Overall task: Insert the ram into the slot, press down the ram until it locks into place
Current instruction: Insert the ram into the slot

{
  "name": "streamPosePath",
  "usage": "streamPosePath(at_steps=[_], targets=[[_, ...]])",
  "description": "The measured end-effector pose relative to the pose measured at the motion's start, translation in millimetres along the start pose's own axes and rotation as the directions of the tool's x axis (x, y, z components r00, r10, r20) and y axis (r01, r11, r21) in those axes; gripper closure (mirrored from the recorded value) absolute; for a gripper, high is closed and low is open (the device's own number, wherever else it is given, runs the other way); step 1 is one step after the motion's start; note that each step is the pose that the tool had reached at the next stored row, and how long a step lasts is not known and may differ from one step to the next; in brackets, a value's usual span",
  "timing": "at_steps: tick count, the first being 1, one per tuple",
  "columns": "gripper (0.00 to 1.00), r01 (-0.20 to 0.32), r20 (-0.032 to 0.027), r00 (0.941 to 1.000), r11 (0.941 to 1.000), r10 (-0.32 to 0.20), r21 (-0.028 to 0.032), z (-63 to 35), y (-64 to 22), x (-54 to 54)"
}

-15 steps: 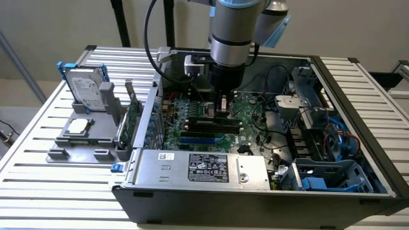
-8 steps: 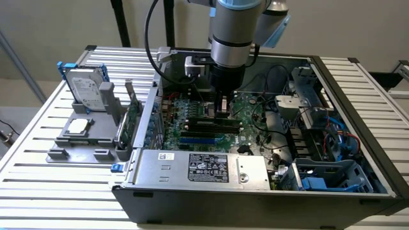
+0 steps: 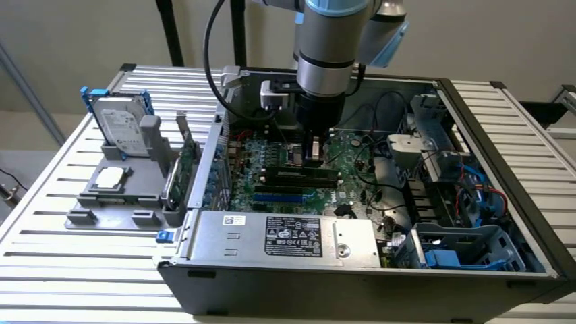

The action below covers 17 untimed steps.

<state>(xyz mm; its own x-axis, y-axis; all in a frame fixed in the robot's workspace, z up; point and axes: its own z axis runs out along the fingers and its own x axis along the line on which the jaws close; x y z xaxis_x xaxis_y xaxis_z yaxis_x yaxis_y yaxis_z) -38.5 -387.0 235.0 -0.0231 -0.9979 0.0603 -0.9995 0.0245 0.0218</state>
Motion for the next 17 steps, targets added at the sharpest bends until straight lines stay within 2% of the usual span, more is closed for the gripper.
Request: streamPosePath(at_steps=[17], targets=[[0.87, 0.0, -0.0001, 1.0, 1.0, 0.0, -0.001, 1.4, -0.5, 1.7]])
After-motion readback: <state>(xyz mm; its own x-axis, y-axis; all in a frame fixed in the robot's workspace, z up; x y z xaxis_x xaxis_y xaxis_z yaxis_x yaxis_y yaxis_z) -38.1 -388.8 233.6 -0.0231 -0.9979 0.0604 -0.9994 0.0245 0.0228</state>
